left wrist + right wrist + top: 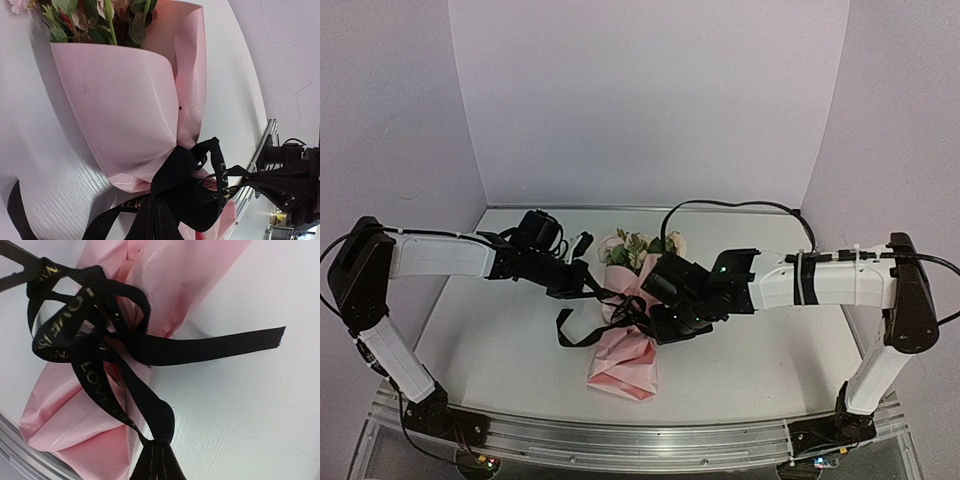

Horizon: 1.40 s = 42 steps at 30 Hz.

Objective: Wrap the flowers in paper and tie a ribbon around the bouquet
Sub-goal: Tie the half-tied ribbon around the folded bouquet.

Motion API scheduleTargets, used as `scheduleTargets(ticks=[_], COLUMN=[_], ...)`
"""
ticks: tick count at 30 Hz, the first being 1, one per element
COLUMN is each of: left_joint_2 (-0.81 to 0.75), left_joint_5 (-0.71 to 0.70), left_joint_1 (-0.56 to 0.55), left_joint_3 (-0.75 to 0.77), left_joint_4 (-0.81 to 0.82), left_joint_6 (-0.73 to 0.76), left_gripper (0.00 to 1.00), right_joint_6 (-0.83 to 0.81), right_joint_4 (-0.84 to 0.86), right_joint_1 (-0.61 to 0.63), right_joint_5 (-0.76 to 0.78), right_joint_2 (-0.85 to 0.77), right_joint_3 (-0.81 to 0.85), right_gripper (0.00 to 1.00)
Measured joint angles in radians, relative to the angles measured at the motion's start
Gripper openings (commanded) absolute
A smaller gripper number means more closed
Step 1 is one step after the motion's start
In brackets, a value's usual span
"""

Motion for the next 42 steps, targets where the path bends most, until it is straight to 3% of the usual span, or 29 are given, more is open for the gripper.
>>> scheduleTargets(ticks=[15, 29, 42], left_joint_2=[-0.073, -0.133, -0.154], left_joint_5=[-0.094, -0.128, -0.12], left_joint_1=[0.061, 0.104, 0.233], left_joint_3=[-0.132, -0.249, -0.314], left_joint_4=[0.047, 0.081, 0.105], left_joint_6=[-0.041, -0.105, -0.157], left_gripper=[0.0, 0.0, 0.0], right_joint_6=[-0.087, -0.058, 0.014], right_joint_4=[-0.059, -0.072, 0.009], right_joint_1=[-0.029, -0.033, -0.02], right_joint_5=[0.121, 0.259, 0.145], right_joint_2=[0.0, 0.075, 0.129], right_joint_3=[-0.001, 0.002, 0.002], right_gripper=[0.0, 0.0, 0.0])
